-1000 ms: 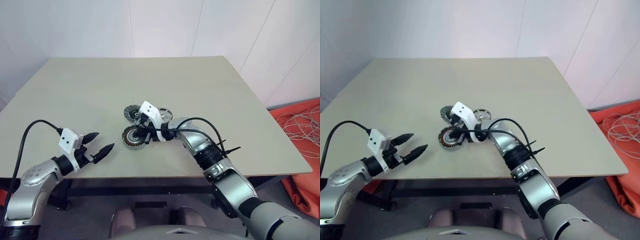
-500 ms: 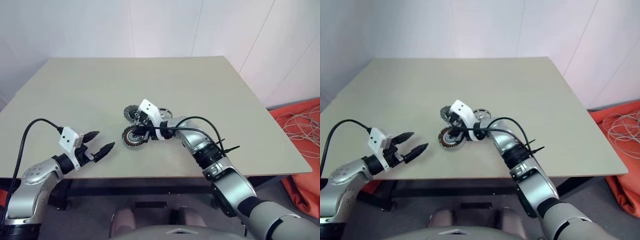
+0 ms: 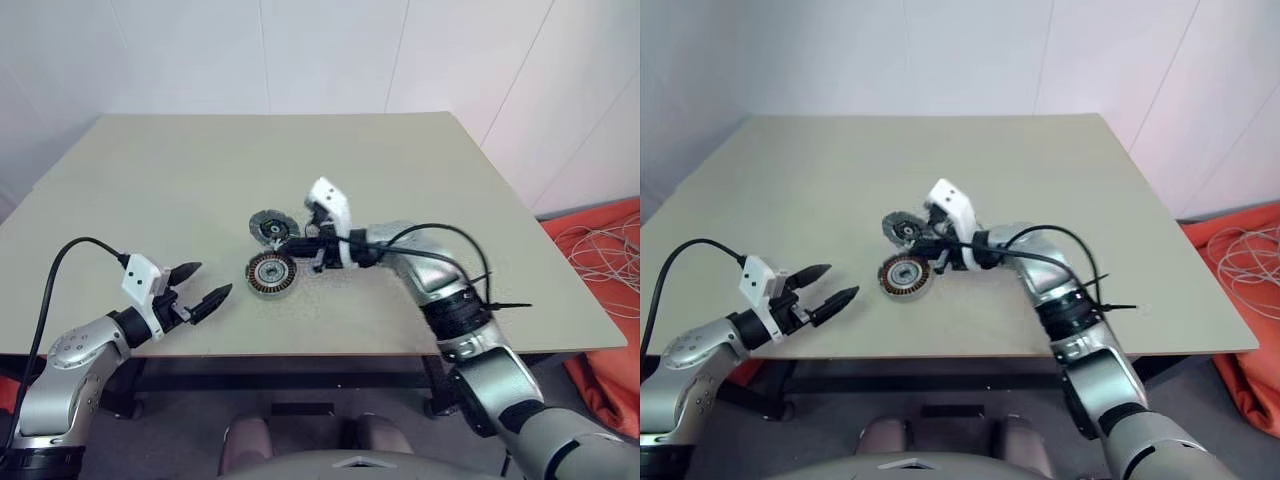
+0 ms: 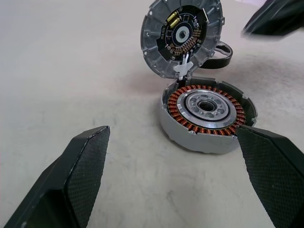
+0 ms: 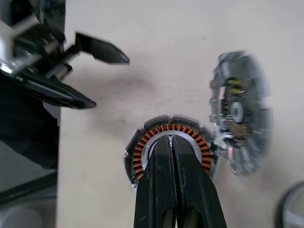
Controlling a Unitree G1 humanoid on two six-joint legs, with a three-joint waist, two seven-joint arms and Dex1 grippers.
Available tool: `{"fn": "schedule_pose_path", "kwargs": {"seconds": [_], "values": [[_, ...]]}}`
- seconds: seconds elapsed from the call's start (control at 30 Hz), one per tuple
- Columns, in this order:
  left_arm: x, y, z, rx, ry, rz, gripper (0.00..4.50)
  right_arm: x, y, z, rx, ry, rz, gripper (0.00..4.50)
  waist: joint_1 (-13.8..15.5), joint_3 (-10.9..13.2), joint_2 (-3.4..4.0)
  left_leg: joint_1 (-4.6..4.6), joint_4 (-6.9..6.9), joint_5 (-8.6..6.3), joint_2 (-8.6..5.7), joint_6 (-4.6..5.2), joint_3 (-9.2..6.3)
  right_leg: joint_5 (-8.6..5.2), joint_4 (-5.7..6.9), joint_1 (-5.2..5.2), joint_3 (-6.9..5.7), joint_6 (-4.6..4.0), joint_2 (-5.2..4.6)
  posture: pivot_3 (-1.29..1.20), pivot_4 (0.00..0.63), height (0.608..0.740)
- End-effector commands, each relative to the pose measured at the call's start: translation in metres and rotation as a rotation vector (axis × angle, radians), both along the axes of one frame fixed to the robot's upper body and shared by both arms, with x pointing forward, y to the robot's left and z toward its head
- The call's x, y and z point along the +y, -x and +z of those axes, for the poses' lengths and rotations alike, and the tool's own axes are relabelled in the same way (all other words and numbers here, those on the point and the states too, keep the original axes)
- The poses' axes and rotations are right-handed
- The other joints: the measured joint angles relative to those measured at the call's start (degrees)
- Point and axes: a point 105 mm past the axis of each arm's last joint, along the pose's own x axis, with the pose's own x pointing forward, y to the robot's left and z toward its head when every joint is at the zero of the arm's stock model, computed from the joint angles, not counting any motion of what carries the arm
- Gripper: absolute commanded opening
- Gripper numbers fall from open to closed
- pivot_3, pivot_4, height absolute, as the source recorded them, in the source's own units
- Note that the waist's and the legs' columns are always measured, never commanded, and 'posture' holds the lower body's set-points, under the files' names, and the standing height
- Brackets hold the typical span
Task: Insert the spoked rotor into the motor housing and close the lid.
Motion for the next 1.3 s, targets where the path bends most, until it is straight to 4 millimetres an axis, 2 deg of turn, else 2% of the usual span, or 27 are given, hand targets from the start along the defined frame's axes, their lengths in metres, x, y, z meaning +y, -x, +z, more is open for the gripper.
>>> {"fn": "schedule_pose_path", "kwargs": {"seconds": [0.03, 0.07, 0.13, 0.27, 0.33, 0.5, 0.7, 0.83, 1.07, 1.3], "values": [[0.000, -0.002, 0.009, -0.046, 0.000, -0.006, 4.50, -0.024, 0.003, 0.019, 0.066, -0.086, -0.058, 0.03, 0.0, 0.0, 0.00, 0.02, 0.00, 0.00, -0.01, 0.00, 0.00, 0.00, 0.00, 0.01, 0.00, 0.01, 0.00, 0.00, 0.000, 0.740], [-0.001, -0.002, 0.009, -0.046, 0.001, -0.008, 4.50, -0.036, 0.000, 0.019, 0.103, -0.101, -0.104, 0.03, 0.0, 0.0, 0.00, 0.02, 0.00, 0.00, -0.05, 0.00, 0.00, 0.00, 0.00, 0.01, 0.00, 0.01, -0.01, 0.00, 0.000, 0.740], [-0.001, -0.004, 0.009, -0.047, 0.001, -0.011, 4.50, -0.058, -0.007, 0.014, 0.172, -0.123, -0.198, 0.67, 0.2, 0.0, -0.01, 0.02, 0.02, 0.00, -0.09, 0.00, 0.00, -0.01, -0.02, 0.05, 0.01, 0.02, -0.02, 0.00, 0.000, 0.740], [-0.003, -0.006, 0.010, -0.051, 0.005, -0.018, 4.50, -0.088, -0.023, 0.006, 0.350, -0.233, -0.391, 1.95, 0.2, 0.0, -0.01, 0.04, 0.03, 0.01, -0.15, -0.01, 0.00, -0.02, -0.02, 0.06, 0.02, 0.03, -0.03, 0.00, 0.000, 0.740], [-0.004, -0.007, 0.010, -0.053, 0.005, -0.021, 4.50, -0.097, -0.029, -0.003, 0.436, -0.282, -0.468, 2.73, 0.1, 0.0, 0.00, 0.07, 0.03, 0.01, -0.15, -0.02, 0.00, -0.02, -0.01, 0.06, 0.02, 0.03, -0.02, 0.00, 0.000, 0.740], [-0.004, -0.007, 0.010, -0.057, 0.005, -0.022, 4.50, -0.098, -0.036, -0.023, 0.625, -0.390, -0.574, 4.42, -0.1, 0.0, 0.04, 0.04, -0.02, 0.02, -0.14, -0.03, 0.01, -0.01, 0.00, 0.00, 0.01, 0.02, -0.01, 0.00, 0.000, 0.740], [-0.003, -0.007, 0.010, -0.062, 0.005, -0.015, 4.50, -0.085, -0.040, -0.032, 0.768, -0.484, -0.598, 4.47, 0.1, 0.0, 0.07, -0.03, -0.04, 0.03, -0.19, -0.05, 0.01, -0.01, -0.01, -0.06, 0.00, 0.02, -0.05, 0.00, 0.000, 0.740], [-0.002, -0.007, 0.012, -0.069, 0.000, -0.010, 4.50, -0.082, -0.049, -0.046, 0.890, -0.553, -0.672, 4.47, 0.1, 0.0, 0.08, 0.01, -0.04, 0.03, -0.18, -0.06, 0.01, -0.01, 0.00, -0.05, 0.00, 0.02, -0.05, 0.00, 0.000, 0.740], [-0.003, -0.008, 0.014, -0.076, -0.003, -0.012, 4.50, -0.077, -0.051, -0.068, 0.981, -0.574, -0.735, 4.47, 0.2, 0.0, 0.09, 0.00, -0.08, 0.08, -0.20, -0.14, 0.01, -0.01, -0.01, -0.05, 0.00, 0.02, -0.07, 0.00, 0.000, 0.740], [-0.004, -0.010, 0.016, -0.084, -0.005, -0.019, 4.50, -0.073, -0.057, -0.071, 1.012, -0.625, -0.768, 4.47, -0.1, 0.0, 0.08, 0.17, -0.07, 0.08, -0.19, -0.13, 0.02, -0.02, -0.01, 0.00, 0.00, 0.04, -0.07, 0.00, 0.000, 0.740]]}}
